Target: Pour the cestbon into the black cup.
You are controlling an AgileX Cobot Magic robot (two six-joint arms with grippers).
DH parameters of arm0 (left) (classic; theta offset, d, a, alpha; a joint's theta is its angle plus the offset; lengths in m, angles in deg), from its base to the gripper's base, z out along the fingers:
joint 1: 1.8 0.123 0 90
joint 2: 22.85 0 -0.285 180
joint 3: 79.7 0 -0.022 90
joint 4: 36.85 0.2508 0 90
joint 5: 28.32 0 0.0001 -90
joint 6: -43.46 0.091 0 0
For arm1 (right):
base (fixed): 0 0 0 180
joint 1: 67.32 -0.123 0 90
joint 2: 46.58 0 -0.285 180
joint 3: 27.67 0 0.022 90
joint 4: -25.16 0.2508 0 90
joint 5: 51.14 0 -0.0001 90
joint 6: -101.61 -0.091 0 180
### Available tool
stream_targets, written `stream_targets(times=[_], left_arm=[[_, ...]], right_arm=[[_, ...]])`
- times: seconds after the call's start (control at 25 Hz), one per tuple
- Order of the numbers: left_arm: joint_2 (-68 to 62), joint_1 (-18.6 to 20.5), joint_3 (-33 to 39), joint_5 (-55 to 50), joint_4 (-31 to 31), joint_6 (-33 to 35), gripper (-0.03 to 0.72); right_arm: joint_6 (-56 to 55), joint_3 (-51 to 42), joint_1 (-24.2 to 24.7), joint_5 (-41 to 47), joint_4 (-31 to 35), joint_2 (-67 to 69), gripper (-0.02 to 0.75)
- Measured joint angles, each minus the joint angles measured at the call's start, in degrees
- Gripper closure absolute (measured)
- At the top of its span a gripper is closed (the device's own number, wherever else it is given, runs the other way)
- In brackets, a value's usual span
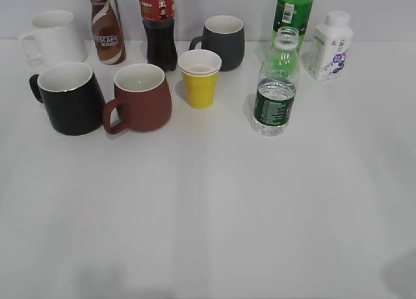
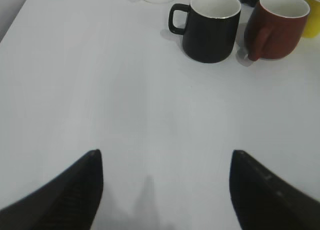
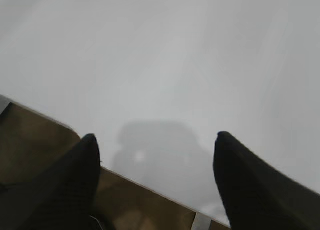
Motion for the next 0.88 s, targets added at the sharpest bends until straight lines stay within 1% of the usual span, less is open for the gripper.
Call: stream_targets(times=[0.08,0.16,0.28,0.4,0.48,0.56,0.64,0.88], left_arm=[[0.0,0.0,0.0,0.06,-0.05,0.0,0.095],[0.0,0.0,0.0,0.13,-0.04,0.0,0.095],[0.0,0.58,0.0,0.19,0.01,0.06,0.095],[1.46,1.98,0.05,0.3,0.06,0.11,0.095],[2.67,2.45,0.11,0.24,0.06,0.11,0.095],[2.8,2.56,0.18,0.24,-0.15,0.13,0.095],[2.86,2.64,0.18,0.24,-0.1,0.13,0.095],[2.86,2.64,0.18,0.31,0.04,0.13,0.095]], right_arm=[[0.0,0.0,2.3,-0.06,0.0,0.0,0.205],[0.02,0.0,6.43,-0.11,0.0,-0.14,0.205],[0.07,0.0,16.7,-0.22,0.0,-2.28,0.206],[0.07,0.0,26.41,-0.22,-0.01,-6.63,0.206],[0.07,-0.05,29.97,-0.22,-0.13,-10.24,0.206],[0.07,-0.05,32.33,-0.15,-0.13,-12.23,0.206],[0.07,-0.05,33.36,-0.2,-0.13,-12.53,0.206],[0.07,-0.05,33.76,-0.25,0.0,-12.53,0.206]])
